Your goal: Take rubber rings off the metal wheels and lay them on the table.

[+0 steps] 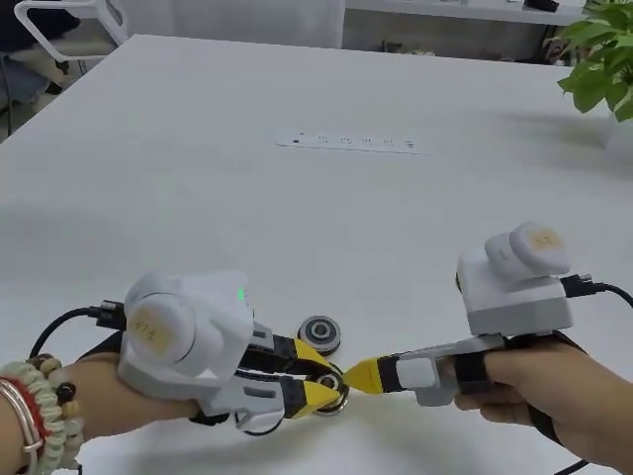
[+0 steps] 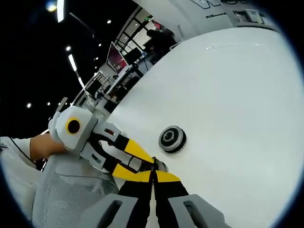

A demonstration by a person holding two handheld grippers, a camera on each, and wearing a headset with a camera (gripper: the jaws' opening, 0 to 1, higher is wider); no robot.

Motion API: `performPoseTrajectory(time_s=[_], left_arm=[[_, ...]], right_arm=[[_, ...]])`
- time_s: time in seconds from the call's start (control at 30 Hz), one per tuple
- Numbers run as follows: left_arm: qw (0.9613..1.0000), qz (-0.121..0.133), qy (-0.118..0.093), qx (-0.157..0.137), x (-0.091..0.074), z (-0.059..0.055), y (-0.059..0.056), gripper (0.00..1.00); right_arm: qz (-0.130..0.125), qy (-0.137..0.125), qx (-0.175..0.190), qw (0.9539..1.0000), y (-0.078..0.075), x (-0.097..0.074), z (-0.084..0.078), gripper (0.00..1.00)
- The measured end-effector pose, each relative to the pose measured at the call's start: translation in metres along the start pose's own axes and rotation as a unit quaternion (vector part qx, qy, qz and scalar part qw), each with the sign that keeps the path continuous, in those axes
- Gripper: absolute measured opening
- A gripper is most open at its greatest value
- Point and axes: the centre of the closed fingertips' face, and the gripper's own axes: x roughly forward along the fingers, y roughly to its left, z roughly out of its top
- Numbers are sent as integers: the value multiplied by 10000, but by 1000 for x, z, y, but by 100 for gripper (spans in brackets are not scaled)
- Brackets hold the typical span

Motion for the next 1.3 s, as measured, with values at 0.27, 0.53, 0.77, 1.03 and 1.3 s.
performPoseTrajectory(time_s=[0.27, 0.53, 0.77, 1.03, 1.3], left_arm=[[9998, -66, 163, 20, -2, -1, 0, 9], [9998, -100, 129, 93, -8, 7, 0, 26], [9998, -110, 10, 149, -21, 25, 2, 44], [9987, -290, 67, 408, -42, 44, -7, 59], [9983, -239, 86, 534, -69, 58, -12, 66]], right_arm=[[-47, 18, -34, 10000, -1, 0, 0, 0], [-42, 11, -71, 10000, 0, -1, 0, 0], [4, 2, -136, 9999, 3, -1, 2, 0], [6, 53, -299, 9995, 7, 0, 1, 0], [38, 46, -358, 9993, 9, 0, 2, 0]])
